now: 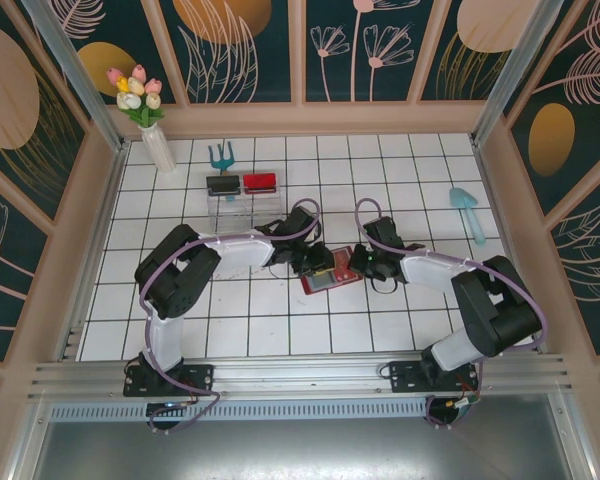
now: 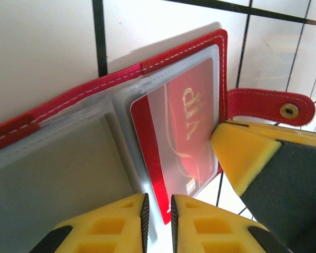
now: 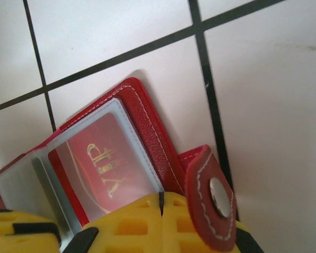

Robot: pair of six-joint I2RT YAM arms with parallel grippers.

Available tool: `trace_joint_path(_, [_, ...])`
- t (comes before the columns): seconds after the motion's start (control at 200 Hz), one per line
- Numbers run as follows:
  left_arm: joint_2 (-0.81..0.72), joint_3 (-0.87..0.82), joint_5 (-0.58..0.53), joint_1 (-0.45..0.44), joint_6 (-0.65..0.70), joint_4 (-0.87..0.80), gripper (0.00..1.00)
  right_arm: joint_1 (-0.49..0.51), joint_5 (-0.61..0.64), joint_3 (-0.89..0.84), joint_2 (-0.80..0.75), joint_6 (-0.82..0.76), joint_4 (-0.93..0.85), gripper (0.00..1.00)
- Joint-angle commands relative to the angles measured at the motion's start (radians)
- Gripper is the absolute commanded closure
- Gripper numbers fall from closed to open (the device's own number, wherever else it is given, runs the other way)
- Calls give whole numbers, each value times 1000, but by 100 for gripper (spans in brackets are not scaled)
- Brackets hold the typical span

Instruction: Take the credit cards out of the card holder

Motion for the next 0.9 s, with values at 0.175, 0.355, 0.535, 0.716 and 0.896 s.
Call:
trace_joint_path(0.175, [25, 8, -28, -20, -16, -37, 78, 27, -38, -50, -10, 67, -85, 99])
trace_joint_path(0.355, [14, 17, -73, -20, -5, -70, 76, 46, -44, -68, -56, 114, -90, 99])
trace_joint_path(0.535, [0, -12, -80, -25, -26, -36, 76, 49, -38, -78, -72, 121, -90, 99])
trace_joint_path(0.716, [16, 7, -101, -39, 8, -70, 76, 49, -39, -77, -66, 118, -83, 99])
trace_joint_path(0.896, [16, 44, -217, -41, 65, -207, 76, 49, -36, -69, -58, 113, -83, 99])
